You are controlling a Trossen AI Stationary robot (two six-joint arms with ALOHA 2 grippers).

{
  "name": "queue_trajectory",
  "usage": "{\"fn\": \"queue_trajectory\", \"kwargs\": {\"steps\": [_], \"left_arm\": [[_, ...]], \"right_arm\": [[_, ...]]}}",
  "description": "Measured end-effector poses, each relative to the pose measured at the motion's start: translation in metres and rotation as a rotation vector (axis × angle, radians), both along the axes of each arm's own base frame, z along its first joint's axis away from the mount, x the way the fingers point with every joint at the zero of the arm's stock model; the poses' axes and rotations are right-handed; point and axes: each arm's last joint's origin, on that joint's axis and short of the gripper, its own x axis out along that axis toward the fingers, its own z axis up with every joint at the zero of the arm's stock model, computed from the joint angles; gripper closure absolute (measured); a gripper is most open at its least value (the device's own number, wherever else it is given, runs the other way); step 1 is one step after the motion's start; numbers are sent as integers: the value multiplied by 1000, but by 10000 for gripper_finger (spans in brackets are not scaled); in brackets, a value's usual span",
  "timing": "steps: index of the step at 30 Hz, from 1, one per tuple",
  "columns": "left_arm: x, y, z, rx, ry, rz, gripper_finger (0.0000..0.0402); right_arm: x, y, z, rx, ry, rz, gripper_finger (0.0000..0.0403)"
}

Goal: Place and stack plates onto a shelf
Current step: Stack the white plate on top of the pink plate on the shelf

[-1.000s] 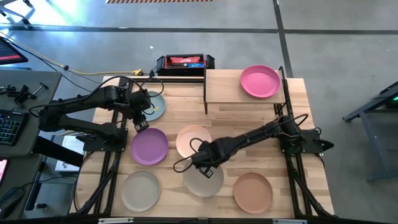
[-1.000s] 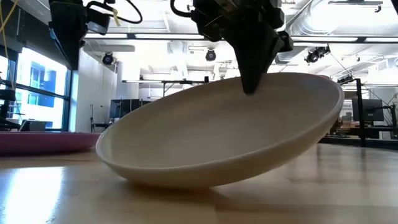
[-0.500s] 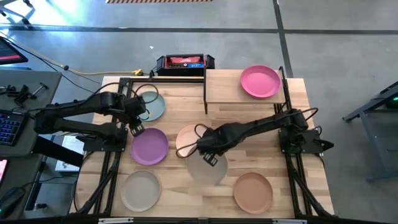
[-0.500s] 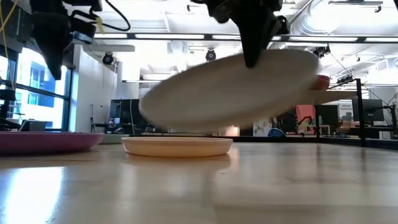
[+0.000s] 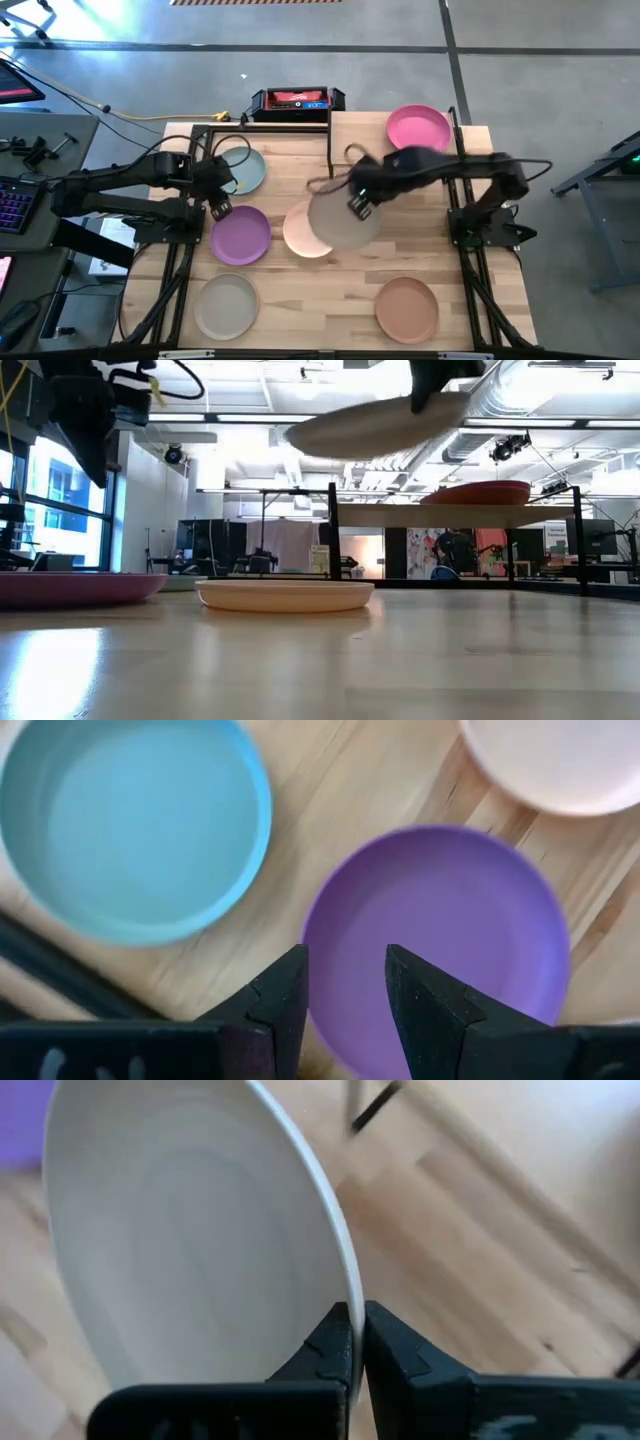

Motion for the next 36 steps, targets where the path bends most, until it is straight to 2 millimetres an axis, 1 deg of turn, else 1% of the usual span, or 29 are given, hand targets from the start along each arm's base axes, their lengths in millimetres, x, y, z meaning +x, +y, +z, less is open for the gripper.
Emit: {"fn": "queue_trajectory", "kwargs": {"steps": [5, 10, 14, 18, 20, 22, 25, 28, 32, 36], "left_arm": [[11, 2, 4, 51, -89, -72, 277], [23, 5, 11, 139, -210, -157, 277], [30, 8, 17, 235, -280, -195, 277], [33, 11, 21, 338, -293, -218, 277], [33, 12, 21, 385, -271, -228, 277], [33, 13, 21, 423, -251, -231, 277], [32, 13, 21, 441, -241, -227, 277], [32, 13, 21, 446, -238, -234, 277], [35, 16, 23, 486, -243, -257, 277], [43, 24, 27, 549, -287, -218, 277]], "right_arm": [[-45, -31, 35, -27, -105, -172, 403], [-93, -58, 61, -56, -198, -357, 403], [-128, -72, 75, -73, -269, -465, 403], [-159, -79, 84, -93, -316, -557, 403], [-173, -78, 82, -103, -327, -590, 403], [-187, -76, 74, -101, -329, -642, 403], [-204, -71, 54, -72, -326, -741, 403], [-222, -65, 36, -40, -394, -855, 403], [-236, -61, 19, -37, -522, -960, 403], [-244, -62, -1, -54, -559, -1070, 403]]}}
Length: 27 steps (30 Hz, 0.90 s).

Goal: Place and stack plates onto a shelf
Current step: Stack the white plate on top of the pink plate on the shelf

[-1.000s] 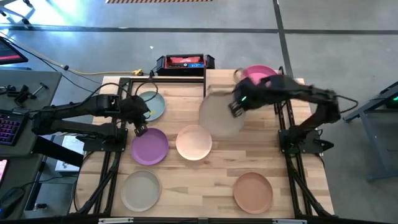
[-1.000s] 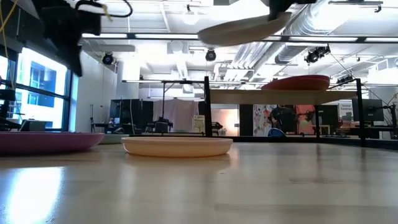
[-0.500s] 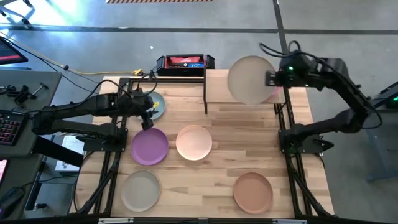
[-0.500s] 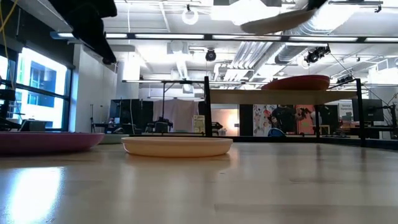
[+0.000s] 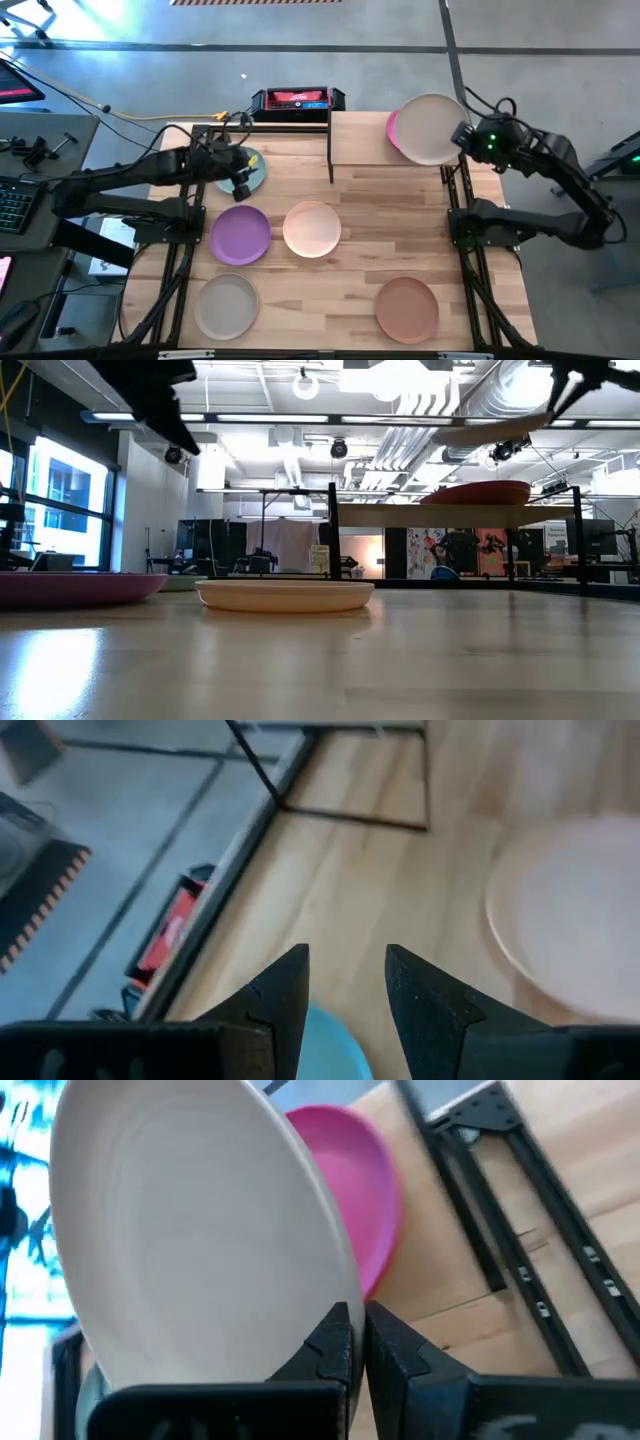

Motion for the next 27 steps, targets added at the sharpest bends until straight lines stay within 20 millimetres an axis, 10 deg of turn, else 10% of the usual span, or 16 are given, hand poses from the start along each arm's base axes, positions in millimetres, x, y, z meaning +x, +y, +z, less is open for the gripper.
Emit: {"fn": "queue_trajectory", "kwargs": {"steps": [27], "left_arm": [[11, 30, -5, 38, -4, 103, 277]], "right_arm": [[18, -65, -50, 166, -126, -134, 403]]}}
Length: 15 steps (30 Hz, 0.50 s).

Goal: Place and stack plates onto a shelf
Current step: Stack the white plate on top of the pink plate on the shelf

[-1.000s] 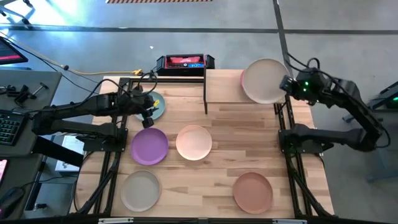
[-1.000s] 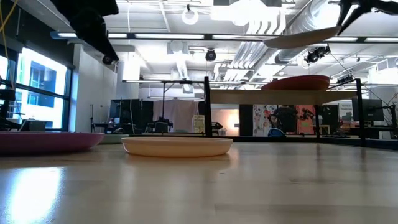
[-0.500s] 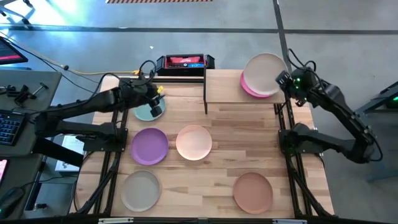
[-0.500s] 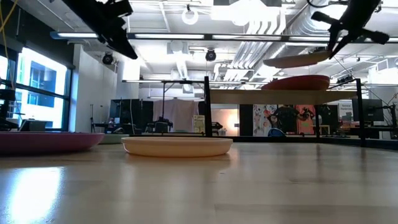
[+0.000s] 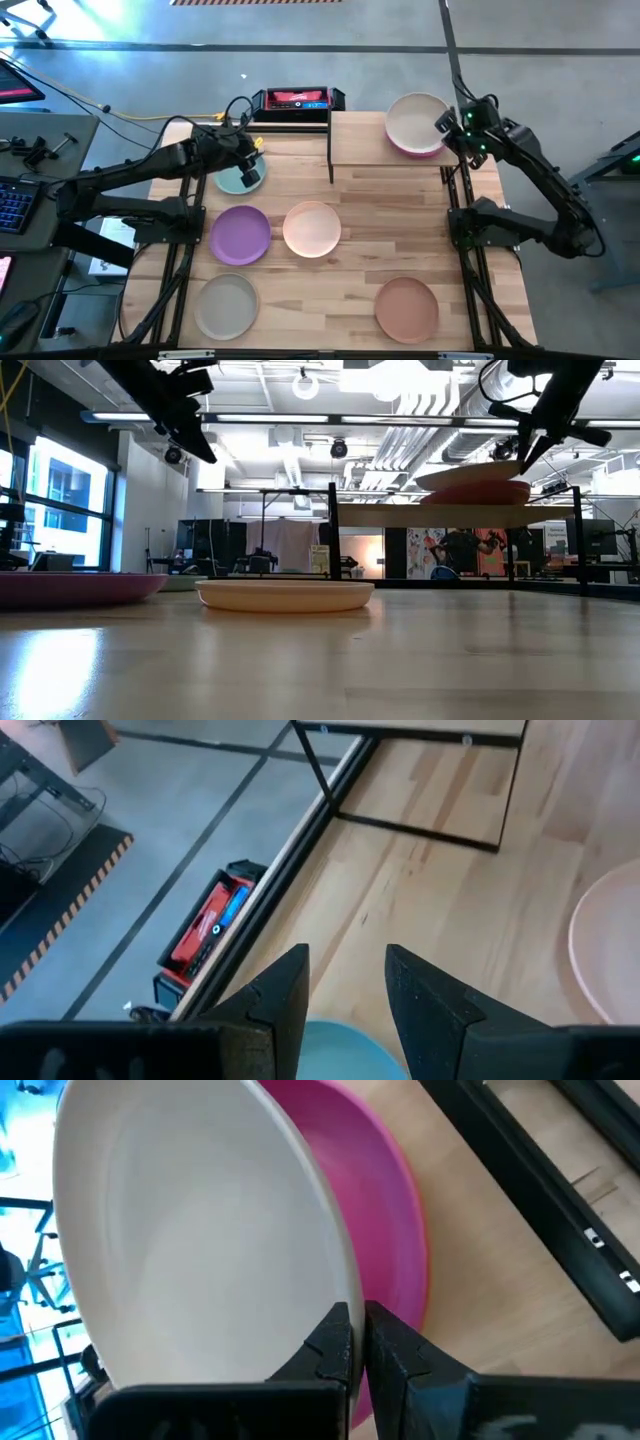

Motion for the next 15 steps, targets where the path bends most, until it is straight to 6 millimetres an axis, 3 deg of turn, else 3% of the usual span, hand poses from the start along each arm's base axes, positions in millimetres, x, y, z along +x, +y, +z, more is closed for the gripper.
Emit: {"fn": "queue_trajectory", "kwargs": {"steps": [15], "left_arm": [[-8, -3, -8, -84, 71, 44, 277]], "right_arm": [[-5, 1, -5, 60, 59, -23, 403]]}}
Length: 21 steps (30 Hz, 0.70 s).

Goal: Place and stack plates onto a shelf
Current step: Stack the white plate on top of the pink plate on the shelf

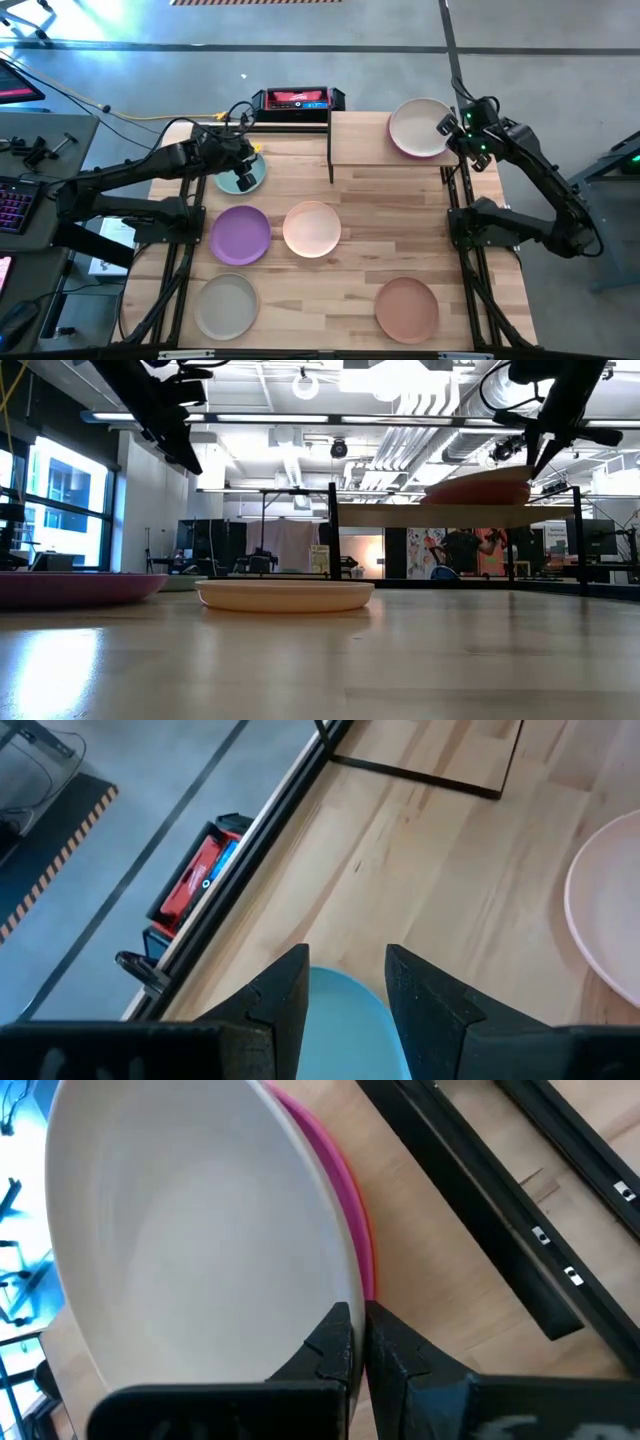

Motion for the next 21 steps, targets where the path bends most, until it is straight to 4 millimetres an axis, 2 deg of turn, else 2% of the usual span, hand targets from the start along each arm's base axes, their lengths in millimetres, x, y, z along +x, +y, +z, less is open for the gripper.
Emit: {"fn": "queue_trajectory", "kwargs": {"steps": [21], "left_arm": [[0, 0, 0, -9, -7, 1, 277]], "right_arm": [[10, -15, -7, 38, 9, 11, 403]]}}
